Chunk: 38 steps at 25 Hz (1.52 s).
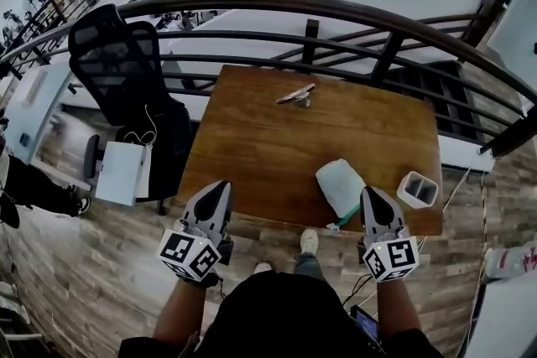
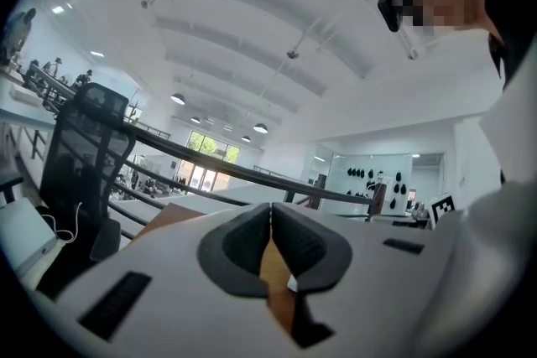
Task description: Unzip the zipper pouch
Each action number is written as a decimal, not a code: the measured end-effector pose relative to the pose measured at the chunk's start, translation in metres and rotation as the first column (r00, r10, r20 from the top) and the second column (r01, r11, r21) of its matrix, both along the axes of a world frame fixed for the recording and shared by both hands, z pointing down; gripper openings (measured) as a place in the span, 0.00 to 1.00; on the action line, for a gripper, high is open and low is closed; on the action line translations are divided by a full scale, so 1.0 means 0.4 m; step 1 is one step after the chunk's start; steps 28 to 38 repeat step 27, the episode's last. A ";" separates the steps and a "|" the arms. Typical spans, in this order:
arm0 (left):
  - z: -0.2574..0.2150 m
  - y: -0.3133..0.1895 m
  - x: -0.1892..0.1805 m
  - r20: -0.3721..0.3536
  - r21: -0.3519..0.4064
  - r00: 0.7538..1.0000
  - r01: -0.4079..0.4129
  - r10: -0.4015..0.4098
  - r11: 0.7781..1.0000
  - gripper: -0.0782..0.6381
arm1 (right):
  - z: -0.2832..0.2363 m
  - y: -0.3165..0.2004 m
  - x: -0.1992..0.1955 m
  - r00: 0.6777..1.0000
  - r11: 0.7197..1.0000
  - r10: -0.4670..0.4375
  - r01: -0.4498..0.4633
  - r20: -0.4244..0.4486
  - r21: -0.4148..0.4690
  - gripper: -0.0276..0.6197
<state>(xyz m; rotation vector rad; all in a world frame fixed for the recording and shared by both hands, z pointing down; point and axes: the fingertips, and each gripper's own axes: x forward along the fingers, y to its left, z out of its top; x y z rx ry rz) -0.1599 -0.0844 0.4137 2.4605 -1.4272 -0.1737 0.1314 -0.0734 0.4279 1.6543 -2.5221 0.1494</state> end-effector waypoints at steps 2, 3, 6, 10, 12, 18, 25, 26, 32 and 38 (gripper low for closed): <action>-0.004 0.021 -0.031 0.008 0.007 1.000 -0.001 0.001 1.000 0.13 | -0.012 0.032 -0.026 1.000 1.000 0.014 -0.014 0.011 0.011 0.03; -0.006 0.030 -0.043 0.017 0.012 1.000 -0.003 0.002 1.000 0.13 | -0.016 0.048 -0.038 1.000 1.000 0.019 -0.019 0.010 0.016 0.03; -0.011 0.063 -0.060 0.043 0.026 0.999 -0.015 0.014 1.000 0.13 | -0.021 0.094 -0.069 1.000 0.999 0.023 -0.023 0.001 0.025 0.03; -0.018 0.093 -0.072 0.030 0.040 0.999 -0.028 0.027 0.999 0.13 | -0.027 0.138 -0.095 1.000 0.999 0.021 -0.021 0.001 0.032 0.03; -0.023 0.103 -0.085 0.020 0.044 1.000 -0.023 0.022 0.999 0.13 | -0.035 0.152 -0.103 1.000 0.999 0.028 -0.028 0.005 0.038 0.03; -0.047 0.118 -0.101 0.014 0.057 1.000 -0.014 0.014 0.998 0.13 | -0.056 0.160 -0.108 1.000 0.999 0.023 -0.024 0.017 0.045 0.03; -0.065 0.095 -0.075 0.014 0.061 1.000 0.007 -0.008 0.998 0.13 | -0.091 0.133 -0.064 0.998 0.998 0.026 -0.029 0.051 0.058 0.03; -0.066 0.093 -0.069 0.014 0.060 1.000 0.009 -0.010 0.998 0.13 | -0.094 0.132 -0.056 0.998 0.998 0.024 -0.028 0.053 0.058 0.03; -0.067 0.092 -0.063 0.014 0.059 1.000 0.011 -0.012 0.998 0.13 | -0.097 0.130 -0.048 0.998 0.998 0.022 -0.026 0.055 0.058 0.03; -0.067 0.092 -0.063 0.014 0.059 1.000 0.011 -0.012 0.998 0.13 | -0.097 0.130 -0.048 0.998 0.998 0.022 -0.026 0.055 0.058 0.03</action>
